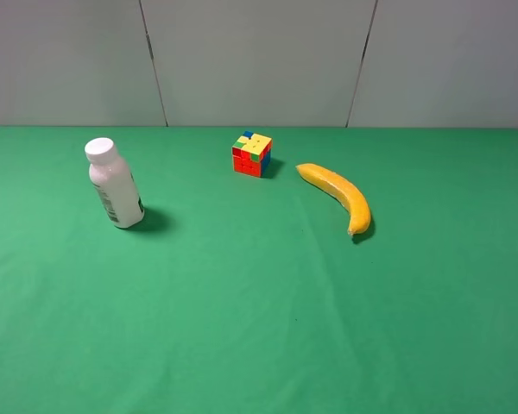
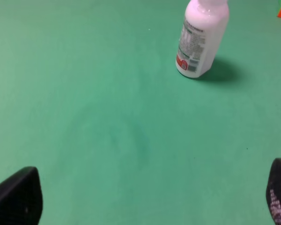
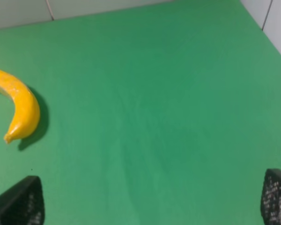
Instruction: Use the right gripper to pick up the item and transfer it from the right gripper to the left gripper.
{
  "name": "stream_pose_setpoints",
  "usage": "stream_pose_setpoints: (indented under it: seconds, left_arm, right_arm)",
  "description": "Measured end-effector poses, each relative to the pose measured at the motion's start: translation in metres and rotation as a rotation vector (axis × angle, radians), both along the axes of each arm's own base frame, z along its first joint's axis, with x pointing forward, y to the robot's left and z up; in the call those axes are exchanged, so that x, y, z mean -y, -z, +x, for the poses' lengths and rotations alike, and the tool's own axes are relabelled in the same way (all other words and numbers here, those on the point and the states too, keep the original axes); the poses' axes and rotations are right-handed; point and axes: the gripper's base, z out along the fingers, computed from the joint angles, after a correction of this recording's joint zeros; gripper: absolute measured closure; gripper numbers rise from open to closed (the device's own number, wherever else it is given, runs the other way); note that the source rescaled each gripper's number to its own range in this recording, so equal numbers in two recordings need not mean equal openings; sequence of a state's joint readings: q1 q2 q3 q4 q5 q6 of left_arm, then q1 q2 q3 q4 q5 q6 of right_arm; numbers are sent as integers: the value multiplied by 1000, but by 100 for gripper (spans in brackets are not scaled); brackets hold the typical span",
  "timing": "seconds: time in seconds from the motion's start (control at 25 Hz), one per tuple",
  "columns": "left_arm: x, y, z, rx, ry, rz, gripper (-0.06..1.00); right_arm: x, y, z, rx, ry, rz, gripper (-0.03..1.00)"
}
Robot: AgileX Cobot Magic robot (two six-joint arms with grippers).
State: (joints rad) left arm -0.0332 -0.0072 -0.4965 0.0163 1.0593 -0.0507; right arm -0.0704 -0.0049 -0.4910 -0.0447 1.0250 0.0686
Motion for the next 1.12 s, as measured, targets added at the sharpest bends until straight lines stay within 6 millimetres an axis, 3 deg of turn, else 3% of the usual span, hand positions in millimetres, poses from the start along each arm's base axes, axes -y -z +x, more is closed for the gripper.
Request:
stream_pose_setpoints:
  seconds: [0.36,0.56,0.84,1.12]
  left_arm:
    - [0,0,0,0,0,0,2]
    - [0,0,0,0,0,0,2]
    - [0,0,0,0,0,0,2]
    - [0,0,0,0,0,0,2]
  right_arm:
    - [0,-1,0,-1,-1,3,-2]
    - [0,-28,9,-91,-4,4,-2]
    - [2,-60,55,-222,-40,-3,-2]
    - [-12,-50,116,-371,-194,-15,-2]
